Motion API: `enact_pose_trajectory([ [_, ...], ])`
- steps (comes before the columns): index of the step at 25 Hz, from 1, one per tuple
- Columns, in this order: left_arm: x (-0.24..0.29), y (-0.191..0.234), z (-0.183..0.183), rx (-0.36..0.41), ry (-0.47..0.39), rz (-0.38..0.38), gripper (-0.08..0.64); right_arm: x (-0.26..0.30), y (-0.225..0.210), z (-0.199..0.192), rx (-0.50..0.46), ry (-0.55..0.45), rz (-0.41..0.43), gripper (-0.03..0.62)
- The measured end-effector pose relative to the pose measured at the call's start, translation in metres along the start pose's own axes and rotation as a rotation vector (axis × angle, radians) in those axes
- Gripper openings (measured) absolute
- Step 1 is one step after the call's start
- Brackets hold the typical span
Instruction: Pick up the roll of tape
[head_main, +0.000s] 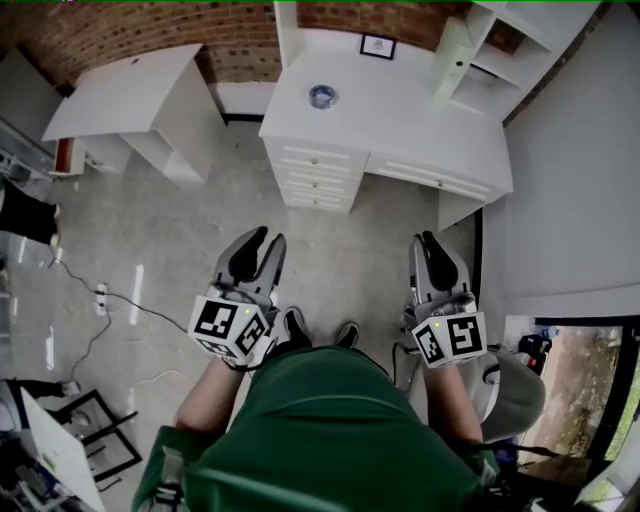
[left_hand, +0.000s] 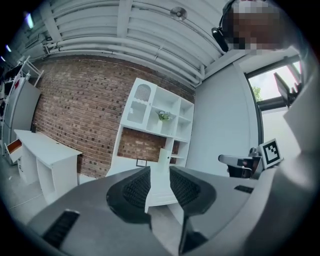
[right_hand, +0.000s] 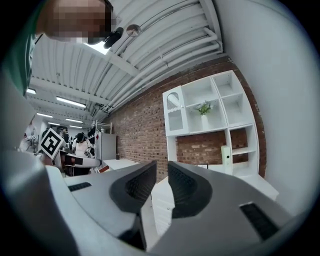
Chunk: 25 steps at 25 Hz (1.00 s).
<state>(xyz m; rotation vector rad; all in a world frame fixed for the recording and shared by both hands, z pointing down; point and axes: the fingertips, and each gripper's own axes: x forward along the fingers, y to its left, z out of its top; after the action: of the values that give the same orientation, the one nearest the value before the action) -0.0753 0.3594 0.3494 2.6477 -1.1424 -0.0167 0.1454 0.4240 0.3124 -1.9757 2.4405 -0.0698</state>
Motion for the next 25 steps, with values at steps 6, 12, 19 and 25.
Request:
enact_pose_trajectory([
  [6, -0.007, 0.041, 0.016, -0.008, -0.046, 0.02, 0.13, 0.025, 0.019, 0.004, -0.09, 0.026, -0.009, 0.225],
  [12, -0.009, 0.091, 0.017, -0.042, -0.067, 0.028, 0.13, 0.064, 0.04, -0.007, -0.119, 0.076, -0.016, 0.224],
  [19, -0.006, 0.142, 0.01, -0.029, -0.046, 0.027, 0.13, 0.108, 0.056, -0.014, -0.097, 0.098, -0.038, 0.224],
  [25, 0.012, 0.158, 0.009, -0.021, -0.017, 0.024, 0.159, 0.133, 0.055, -0.021, -0.099, 0.122, -0.042, 0.224],
])
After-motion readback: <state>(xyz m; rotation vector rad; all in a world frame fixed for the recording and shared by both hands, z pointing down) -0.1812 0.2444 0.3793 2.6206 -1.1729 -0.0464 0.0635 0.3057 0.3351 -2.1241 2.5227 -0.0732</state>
